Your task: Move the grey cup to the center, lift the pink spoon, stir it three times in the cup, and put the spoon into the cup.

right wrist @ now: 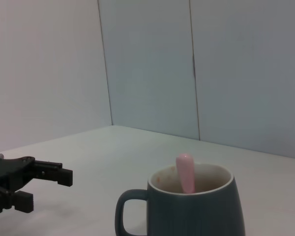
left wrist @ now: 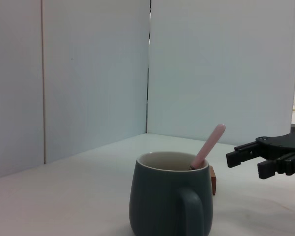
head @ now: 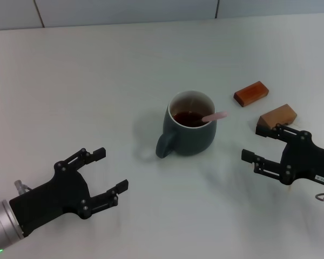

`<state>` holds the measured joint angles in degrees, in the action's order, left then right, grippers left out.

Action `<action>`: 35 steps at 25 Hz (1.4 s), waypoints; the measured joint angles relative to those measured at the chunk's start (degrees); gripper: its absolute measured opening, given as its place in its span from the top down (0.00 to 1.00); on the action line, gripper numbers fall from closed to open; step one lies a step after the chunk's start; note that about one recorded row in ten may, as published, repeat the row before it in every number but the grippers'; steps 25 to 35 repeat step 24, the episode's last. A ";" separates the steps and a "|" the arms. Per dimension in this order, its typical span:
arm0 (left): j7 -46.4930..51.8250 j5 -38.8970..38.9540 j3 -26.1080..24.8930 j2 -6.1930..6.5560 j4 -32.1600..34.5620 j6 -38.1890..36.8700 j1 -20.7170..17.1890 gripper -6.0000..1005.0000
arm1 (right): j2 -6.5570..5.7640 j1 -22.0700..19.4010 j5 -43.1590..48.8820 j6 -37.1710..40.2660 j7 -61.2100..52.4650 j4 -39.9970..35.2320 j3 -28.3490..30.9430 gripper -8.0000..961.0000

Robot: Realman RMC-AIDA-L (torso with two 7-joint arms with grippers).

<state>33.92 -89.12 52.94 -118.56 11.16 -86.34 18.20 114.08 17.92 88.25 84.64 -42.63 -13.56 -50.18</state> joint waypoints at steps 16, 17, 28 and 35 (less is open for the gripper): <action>0.04 0.00 0.54 0.09 0.00 -0.02 0.25 0.16 | 0.52 0.41 0.00 -0.20 0.00 -0.06 -0.13 0.27; 0.04 0.00 0.57 0.06 0.00 -0.03 0.28 0.16 | 0.52 0.40 0.00 -0.20 0.00 -0.06 -0.07 0.27; 0.01 0.00 0.59 -0.07 0.00 -0.05 0.26 0.16 | 0.53 0.37 0.00 -0.03 0.00 -0.05 -0.07 0.27; 0.01 0.00 0.59 -0.07 0.00 -0.05 0.26 0.16 | 0.53 0.37 0.00 -0.03 0.00 -0.05 -0.07 0.27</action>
